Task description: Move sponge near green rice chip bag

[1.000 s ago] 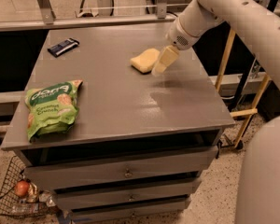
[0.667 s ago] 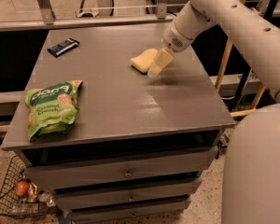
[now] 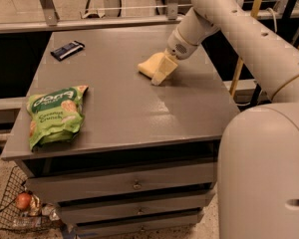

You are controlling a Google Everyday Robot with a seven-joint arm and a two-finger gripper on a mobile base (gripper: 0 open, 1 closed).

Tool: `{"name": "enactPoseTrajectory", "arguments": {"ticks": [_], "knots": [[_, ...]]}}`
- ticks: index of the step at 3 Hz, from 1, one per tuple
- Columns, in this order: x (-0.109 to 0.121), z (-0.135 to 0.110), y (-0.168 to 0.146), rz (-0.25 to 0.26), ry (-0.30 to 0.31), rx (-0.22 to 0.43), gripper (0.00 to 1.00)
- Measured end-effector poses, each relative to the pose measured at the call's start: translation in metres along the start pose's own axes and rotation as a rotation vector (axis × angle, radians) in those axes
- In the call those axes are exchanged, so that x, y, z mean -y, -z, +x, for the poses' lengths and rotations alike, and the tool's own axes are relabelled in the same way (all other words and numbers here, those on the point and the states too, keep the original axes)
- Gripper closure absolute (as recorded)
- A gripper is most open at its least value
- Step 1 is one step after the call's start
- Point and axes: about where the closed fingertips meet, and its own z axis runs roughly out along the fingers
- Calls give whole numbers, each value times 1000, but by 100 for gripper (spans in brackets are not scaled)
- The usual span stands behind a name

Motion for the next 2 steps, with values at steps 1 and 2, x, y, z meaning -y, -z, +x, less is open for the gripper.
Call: {"name": "enactPoseTrajectory", "arguments": {"ticks": [1,2], "knots": [[-2,-14,6,-13,20,35,50],[-7,-28,23,-16,53,91,73]]}}
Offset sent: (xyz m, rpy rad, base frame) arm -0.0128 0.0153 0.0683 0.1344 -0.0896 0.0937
